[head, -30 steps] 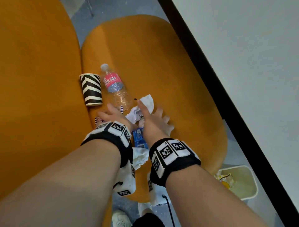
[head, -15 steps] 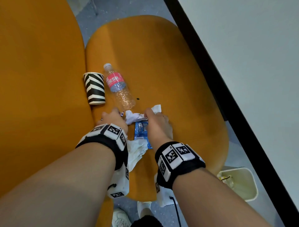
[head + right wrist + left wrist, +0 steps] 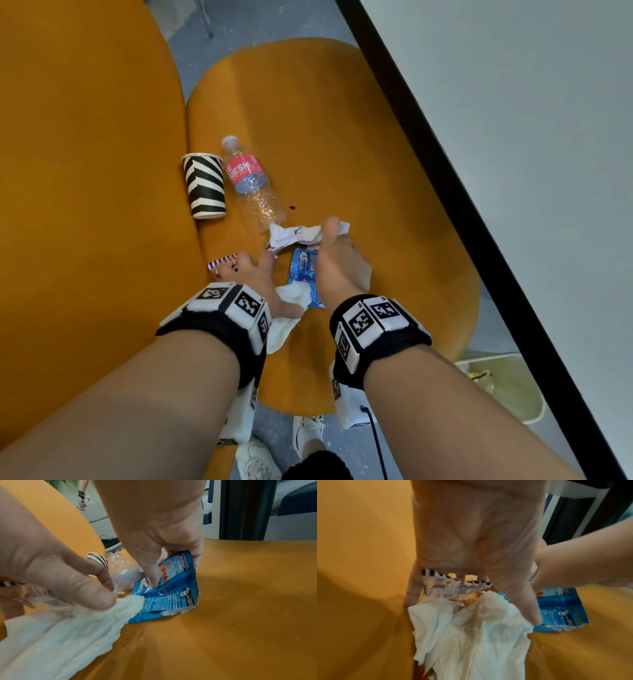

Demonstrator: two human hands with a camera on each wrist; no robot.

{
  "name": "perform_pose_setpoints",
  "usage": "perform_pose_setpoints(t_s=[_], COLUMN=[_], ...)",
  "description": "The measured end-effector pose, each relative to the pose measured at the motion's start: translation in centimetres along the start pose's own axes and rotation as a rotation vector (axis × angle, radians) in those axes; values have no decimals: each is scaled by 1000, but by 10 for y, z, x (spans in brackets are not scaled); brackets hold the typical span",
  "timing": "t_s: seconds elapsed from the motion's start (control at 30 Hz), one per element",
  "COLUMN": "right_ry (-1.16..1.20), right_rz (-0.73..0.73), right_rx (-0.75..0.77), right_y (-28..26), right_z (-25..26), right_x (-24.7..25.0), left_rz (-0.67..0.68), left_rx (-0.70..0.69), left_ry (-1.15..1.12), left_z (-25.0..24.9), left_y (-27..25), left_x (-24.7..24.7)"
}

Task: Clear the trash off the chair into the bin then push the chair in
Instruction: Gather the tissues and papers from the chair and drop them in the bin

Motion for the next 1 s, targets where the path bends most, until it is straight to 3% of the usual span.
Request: perform_pose_setpoints(t_s=[0.2,0.4,0.53,0.77,0.9,1.0], right_ry=[12,91,213,505,594,669], right_rz=[99,8,-79,-83,-223,-379], right_rx=[-6,-26,-82,-138,-162,-199], right_y=[11,12,6,-13,-44,-78], right_z=[7,1,-10,-25,-34,-45], right_x=[-11,-11,-9,-18,-5,11], left_rz=[-54,-40,-69,-126,-171,-282], left_rx=[111,136,82,-8,17,-58], left_ry=[25,-56,-128,-165,-249,-328], left_z=[-6,-3,1,5,3,-10], left_y=[19,31,29,13,-15,-49], left_x=[-14,-12,-6,1,18,33])
Point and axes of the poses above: each hand's wrist, its own y-axis towards the middle knuckle, its own x-axis out of the back of the hand, z = x × y, the point moved 8 cm from there along y, towards the middle knuckle, and after that the axes turned 11 degrees about x, right-handed, at the moved point
